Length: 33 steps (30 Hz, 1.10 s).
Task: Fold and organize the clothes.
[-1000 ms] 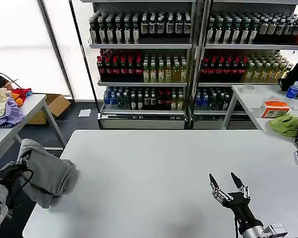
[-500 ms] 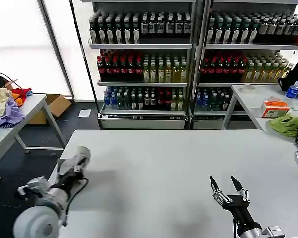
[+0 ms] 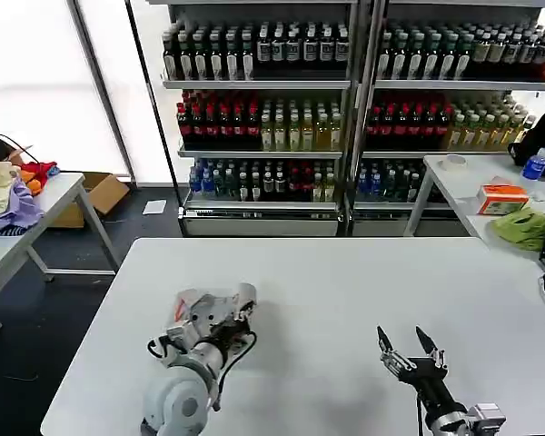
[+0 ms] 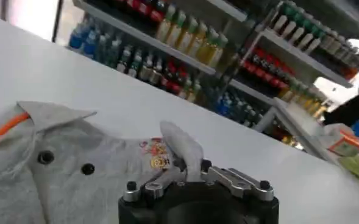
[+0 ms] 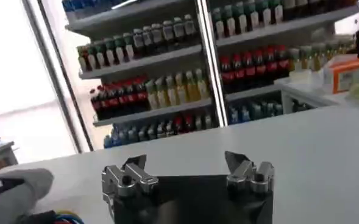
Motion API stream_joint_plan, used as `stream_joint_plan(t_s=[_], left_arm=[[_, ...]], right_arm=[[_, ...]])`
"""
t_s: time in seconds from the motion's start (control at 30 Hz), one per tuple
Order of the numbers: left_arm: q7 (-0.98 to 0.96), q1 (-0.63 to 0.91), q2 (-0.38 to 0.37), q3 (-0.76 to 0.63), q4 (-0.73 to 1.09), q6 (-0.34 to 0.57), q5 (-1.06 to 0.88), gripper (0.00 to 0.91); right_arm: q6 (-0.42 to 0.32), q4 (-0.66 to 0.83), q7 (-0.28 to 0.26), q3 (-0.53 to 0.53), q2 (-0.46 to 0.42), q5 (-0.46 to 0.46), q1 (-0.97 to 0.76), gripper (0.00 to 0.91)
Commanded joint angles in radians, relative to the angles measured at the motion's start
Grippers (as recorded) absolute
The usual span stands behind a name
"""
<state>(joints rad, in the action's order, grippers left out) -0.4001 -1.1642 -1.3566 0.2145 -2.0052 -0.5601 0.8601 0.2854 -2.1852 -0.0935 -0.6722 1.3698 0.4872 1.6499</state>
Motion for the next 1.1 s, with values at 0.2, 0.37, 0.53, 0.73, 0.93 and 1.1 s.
stream_joint_plan(t_s=[0.2,0.37,0.53,0.73,0.93,1.1], left_arm=[[0.264,-0.03,0.01,0.221,-0.195,0.023,0.143,0.907],[0.285,-0.118,0.054,0.378,-0.242,0.014,0.114,0.907],[0.269,-0.174,0.081,0.506,-0.262,0.004,0.118,0.907],[0.259,-0.219,0.073,0.583,-0.293,-0.013,0.126,0.907],[0.238,-0.229,0.052,0.582,-0.294,-0.016,0.133,0.907],[0.193,-0.213,0.051,0.564,-0.282,-0.016,0.163,0.907]], right_arm=[[0.246,0.135,0.225,0.372,-0.074,0.201,-0.343,0.907],[0.243,0.269,0.243,0.469,-0.041,0.206,-0.445,0.907],[0.257,0.436,0.254,0.573,0.026,0.237,-0.576,0.907],[0.268,0.545,0.251,0.64,0.059,0.24,-0.651,0.353],[0.271,0.521,0.275,0.654,0.053,0.208,-0.646,0.0],[0.265,0.433,0.257,0.604,0.004,0.201,-0.594,0.0]])
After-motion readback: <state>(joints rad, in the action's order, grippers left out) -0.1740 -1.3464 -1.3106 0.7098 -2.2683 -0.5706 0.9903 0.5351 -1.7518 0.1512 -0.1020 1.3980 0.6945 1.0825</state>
